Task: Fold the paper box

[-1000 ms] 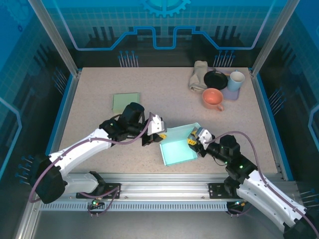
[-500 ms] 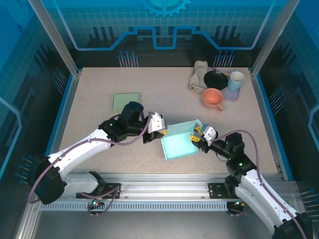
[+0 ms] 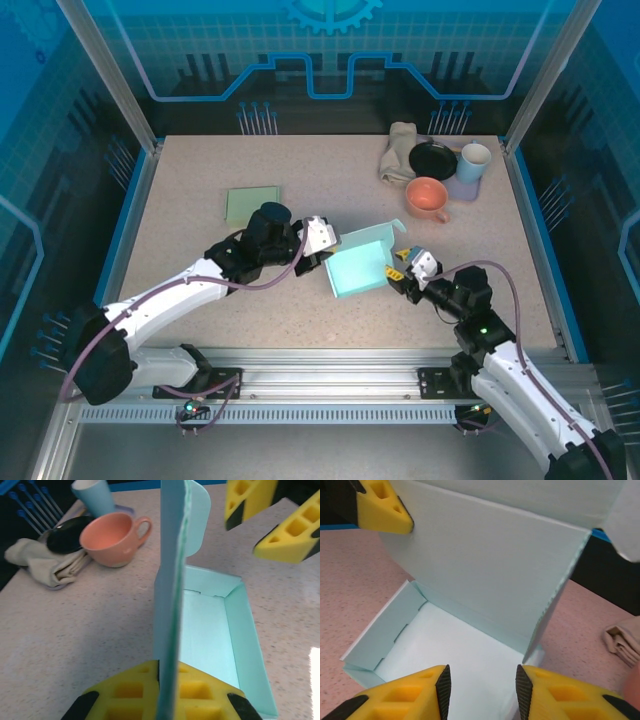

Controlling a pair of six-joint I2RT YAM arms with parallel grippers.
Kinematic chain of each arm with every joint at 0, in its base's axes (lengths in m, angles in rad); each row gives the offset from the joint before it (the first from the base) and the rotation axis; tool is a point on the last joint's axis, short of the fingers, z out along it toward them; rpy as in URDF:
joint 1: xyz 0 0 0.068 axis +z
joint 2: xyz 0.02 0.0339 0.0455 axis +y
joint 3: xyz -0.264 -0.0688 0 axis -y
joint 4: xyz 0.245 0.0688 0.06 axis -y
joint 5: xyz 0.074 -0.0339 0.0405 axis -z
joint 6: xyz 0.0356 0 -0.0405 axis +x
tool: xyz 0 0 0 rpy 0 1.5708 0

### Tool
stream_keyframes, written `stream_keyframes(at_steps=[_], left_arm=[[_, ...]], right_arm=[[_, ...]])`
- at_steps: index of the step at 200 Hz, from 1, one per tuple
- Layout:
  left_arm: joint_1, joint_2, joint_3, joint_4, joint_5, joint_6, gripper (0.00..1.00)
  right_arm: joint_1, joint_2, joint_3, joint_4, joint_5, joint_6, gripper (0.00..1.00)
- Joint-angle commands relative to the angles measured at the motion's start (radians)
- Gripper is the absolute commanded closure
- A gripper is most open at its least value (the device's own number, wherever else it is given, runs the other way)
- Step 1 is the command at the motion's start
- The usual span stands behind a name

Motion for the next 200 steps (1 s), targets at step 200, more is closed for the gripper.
stream_keyframes(at_steps=[200], left_arm=[[-0.002, -0.021, -0.031, 0.045, 0.013, -0.023, 1.0]], right_arm=[[-0.1, 0.196, 0.115, -0.012, -0.193, -0.094, 0.58]])
